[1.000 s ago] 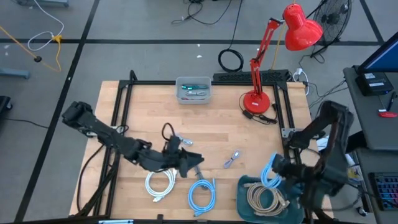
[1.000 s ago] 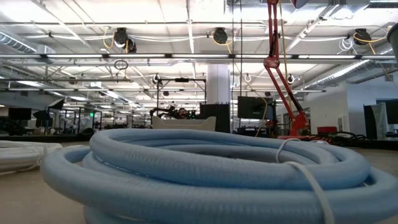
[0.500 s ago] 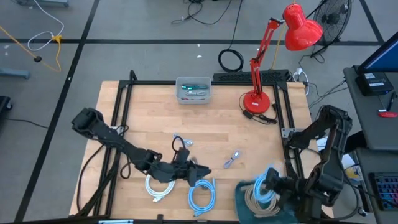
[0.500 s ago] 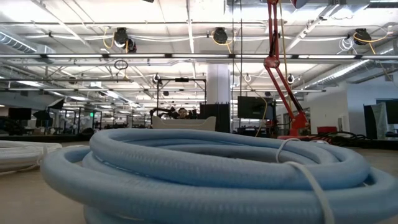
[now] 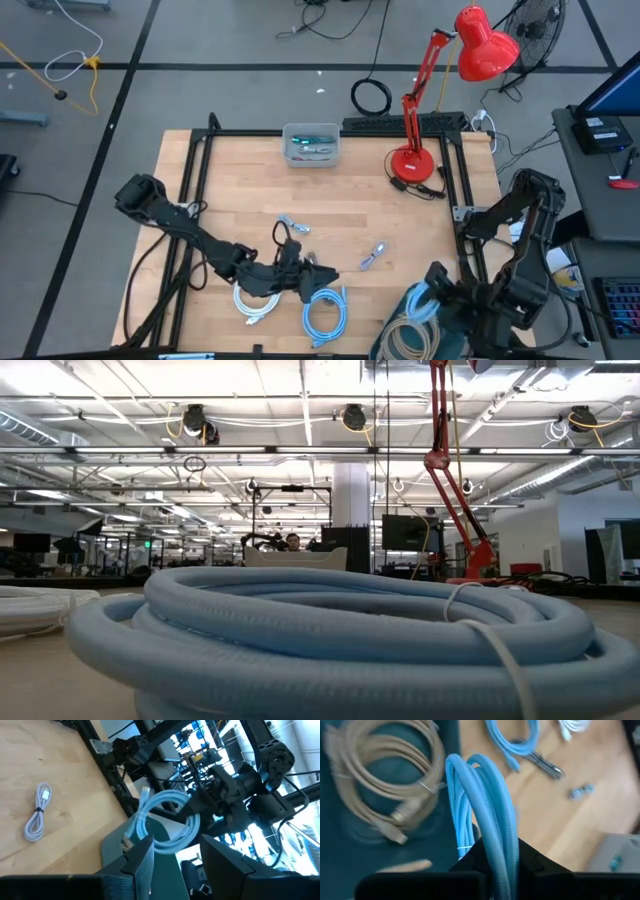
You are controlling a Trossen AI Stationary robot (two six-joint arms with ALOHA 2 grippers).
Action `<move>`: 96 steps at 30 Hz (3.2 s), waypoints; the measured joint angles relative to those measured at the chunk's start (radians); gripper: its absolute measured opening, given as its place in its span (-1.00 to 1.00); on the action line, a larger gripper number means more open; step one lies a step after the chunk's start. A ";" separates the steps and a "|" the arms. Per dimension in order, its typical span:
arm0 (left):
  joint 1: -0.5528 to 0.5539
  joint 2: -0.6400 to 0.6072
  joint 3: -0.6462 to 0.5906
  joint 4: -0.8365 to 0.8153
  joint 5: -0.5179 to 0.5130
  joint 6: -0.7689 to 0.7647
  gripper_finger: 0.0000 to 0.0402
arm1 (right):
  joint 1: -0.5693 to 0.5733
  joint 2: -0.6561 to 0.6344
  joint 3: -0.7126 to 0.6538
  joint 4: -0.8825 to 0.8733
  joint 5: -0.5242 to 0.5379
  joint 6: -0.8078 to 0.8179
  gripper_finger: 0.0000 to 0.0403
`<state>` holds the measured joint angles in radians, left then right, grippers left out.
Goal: Pick & Place USB Port
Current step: Put the blue hdmi cable into the blue bin
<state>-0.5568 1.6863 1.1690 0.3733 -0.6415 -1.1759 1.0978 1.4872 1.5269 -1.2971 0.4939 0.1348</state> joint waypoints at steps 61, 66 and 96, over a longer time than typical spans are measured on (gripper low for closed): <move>0.053 0.000 0.000 -0.001 0.013 0.019 -0.20 | -0.046 -0.042 -0.045 -0.099 -0.462 0.112 -0.88; 0.053 0.000 0.000 0.003 0.013 0.022 -0.20 | -0.047 -0.042 -0.046 -0.092 -0.500 0.096 -0.88; 0.046 -0.001 0.000 0.051 0.012 0.071 -0.20 | -0.048 -0.043 -0.267 0.054 -0.500 0.054 -0.86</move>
<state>-0.5110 1.6851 1.1690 0.4248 -0.6292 -1.1051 1.0500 1.4445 1.2599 -1.2431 -0.0062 0.1890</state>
